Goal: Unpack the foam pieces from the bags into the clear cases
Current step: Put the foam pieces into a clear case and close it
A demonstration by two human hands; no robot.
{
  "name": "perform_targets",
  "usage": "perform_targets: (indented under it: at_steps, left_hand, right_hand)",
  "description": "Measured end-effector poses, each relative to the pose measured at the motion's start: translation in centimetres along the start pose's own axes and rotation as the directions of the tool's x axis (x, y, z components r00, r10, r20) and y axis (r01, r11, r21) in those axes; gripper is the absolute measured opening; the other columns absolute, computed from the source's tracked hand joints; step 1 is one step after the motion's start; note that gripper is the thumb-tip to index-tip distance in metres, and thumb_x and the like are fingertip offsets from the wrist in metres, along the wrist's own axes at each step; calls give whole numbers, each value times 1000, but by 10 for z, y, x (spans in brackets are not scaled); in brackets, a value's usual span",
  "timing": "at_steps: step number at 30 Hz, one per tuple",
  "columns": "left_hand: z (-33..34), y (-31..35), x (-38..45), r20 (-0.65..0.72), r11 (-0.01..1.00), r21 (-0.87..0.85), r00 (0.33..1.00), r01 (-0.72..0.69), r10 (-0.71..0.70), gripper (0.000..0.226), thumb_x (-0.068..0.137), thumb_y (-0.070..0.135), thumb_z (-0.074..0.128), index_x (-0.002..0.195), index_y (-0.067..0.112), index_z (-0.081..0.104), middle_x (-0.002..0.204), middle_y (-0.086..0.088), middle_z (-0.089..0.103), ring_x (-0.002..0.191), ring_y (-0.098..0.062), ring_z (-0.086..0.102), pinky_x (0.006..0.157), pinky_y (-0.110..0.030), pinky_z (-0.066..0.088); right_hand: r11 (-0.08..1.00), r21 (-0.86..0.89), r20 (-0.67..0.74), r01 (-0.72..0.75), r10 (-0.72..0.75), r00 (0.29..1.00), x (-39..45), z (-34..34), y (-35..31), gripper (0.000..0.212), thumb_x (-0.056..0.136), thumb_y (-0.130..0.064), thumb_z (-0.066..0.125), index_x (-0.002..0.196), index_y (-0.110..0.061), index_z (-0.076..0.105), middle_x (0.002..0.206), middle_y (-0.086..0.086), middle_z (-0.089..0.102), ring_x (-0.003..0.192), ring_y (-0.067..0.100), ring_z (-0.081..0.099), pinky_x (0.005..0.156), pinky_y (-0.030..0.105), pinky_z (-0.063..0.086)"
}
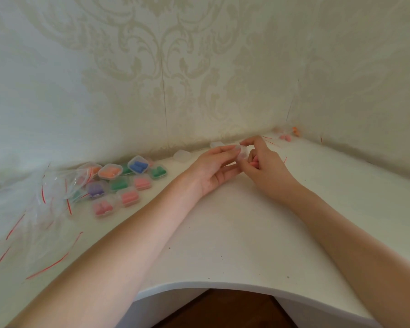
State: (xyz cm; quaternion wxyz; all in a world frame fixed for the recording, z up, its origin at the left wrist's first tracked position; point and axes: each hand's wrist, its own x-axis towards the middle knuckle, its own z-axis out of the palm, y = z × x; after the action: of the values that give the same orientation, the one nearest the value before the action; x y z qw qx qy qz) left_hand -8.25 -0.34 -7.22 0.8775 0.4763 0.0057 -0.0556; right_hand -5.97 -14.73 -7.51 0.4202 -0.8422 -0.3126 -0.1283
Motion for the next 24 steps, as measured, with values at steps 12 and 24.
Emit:
perform_targets:
  at_steps: [12, 24]
  left_hand:
    - [-4, 11, -8, 139, 963, 45, 953, 267, -271, 18, 81, 3, 60, 97, -4, 60, 95, -20, 69, 82, -33, 70, 78, -37, 57]
    - [-3, 5, 1, -30, 965, -77, 967, 249, -252, 23, 99, 13, 44, 109, -6, 48, 90, -28, 62, 63, -32, 70, 68, -36, 57]
  right_hand:
    - [991, -14, -158, -136, 132, 979, 10, -15, 18, 19, 98, -21, 46, 97, -14, 64, 87, 0, 63, 68, 3, 49, 64, 7, 35]
    - [980, 190, -141, -51, 79, 987, 8, -5, -2, 18, 97, -6, 46, 111, -16, 45, 86, -5, 61, 77, 3, 59, 69, 6, 43]
